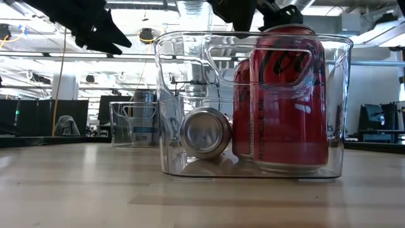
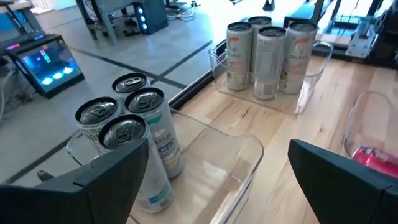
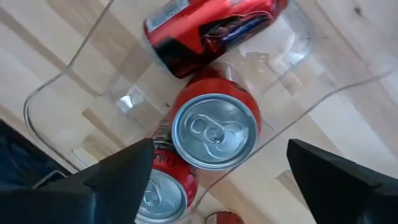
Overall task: Sort soda cans
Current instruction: Remove the red soda can from the center transparent bin
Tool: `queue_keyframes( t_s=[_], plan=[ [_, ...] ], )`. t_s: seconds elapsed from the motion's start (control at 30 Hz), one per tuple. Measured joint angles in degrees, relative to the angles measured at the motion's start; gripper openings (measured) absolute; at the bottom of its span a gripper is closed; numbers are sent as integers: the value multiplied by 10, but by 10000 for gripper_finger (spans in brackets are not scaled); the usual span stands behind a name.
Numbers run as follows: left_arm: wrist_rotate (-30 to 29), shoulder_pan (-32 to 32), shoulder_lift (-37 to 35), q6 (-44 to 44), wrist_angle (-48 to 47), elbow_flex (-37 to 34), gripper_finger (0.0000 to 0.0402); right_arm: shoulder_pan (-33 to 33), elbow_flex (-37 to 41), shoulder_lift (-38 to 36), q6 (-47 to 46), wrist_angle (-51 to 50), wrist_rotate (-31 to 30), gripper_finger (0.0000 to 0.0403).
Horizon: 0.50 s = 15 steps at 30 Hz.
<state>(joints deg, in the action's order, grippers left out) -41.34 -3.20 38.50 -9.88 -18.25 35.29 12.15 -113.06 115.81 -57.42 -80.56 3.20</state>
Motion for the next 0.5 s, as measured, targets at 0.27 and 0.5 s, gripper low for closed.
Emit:
queue_keyframes(
  t_s=[0.27, 0.5],
  plan=[
    [1, 0, 0, 38, -3, 6, 380, -3, 9, 8, -27, 29, 11, 384],
    [1, 0, -1, 43, 0, 9, 380, -3, 9, 8, -24, 41, 17, 389]
  ],
)
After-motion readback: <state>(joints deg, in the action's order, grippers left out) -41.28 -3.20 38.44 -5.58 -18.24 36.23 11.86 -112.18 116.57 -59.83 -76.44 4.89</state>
